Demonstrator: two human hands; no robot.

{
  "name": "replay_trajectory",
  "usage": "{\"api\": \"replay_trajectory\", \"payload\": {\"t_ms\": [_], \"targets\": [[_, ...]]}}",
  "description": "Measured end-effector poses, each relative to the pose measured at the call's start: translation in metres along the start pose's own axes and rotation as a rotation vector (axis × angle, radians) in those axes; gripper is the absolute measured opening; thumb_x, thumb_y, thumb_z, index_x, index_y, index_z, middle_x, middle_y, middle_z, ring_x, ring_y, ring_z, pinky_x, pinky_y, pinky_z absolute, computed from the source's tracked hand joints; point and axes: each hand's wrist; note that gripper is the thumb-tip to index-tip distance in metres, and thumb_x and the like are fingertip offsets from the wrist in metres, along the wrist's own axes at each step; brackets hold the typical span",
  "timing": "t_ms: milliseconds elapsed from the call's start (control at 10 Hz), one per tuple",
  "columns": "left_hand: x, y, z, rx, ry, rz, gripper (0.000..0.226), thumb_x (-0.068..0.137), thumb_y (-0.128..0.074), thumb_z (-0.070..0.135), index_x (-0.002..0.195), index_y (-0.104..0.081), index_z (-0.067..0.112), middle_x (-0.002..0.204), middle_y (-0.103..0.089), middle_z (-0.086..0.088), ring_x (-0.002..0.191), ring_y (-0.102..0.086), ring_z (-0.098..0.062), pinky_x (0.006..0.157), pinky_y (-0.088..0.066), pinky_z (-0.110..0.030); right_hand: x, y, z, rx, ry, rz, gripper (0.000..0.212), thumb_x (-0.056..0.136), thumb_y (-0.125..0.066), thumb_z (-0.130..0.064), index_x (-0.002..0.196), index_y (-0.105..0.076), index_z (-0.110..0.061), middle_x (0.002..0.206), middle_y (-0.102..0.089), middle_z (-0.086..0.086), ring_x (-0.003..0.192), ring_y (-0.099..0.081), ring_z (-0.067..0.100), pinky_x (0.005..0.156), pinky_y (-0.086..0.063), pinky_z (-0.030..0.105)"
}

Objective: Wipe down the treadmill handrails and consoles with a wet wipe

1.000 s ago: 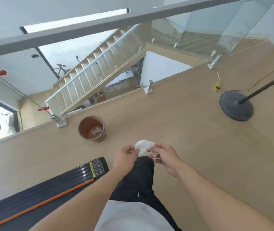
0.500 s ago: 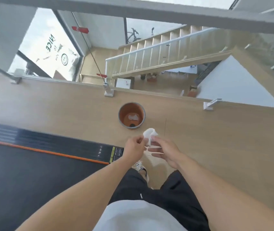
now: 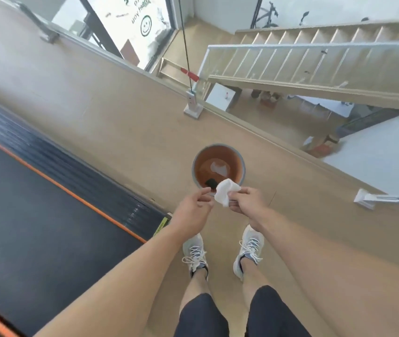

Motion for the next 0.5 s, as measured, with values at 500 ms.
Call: {"api": "replay_trajectory", "payload": {"t_ms": [500], "targets": [[0.055,-0.023,-0.064,-0.307,0.178,0.178,0.062,0.102,-0.058,0.023,0.158,-0.03,0.027,0.153,-0.047,0.008,0.138,-0.046,-0.009,0.098,-0.032,-0.019,0.145,-0.041,0.03,0.069,-0.221,0.079,0.01,0.101,-0.052,-0.01,0.106,-0.059,-0.014,0.088,-0.055,-0.001,0.095,-0.071,0.026,0.085,-0.061,0.036]]}}
Point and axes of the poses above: each hand's wrist, its own x-axis towards the middle knuckle, its own y-axis out of the back of the hand, z = x × y
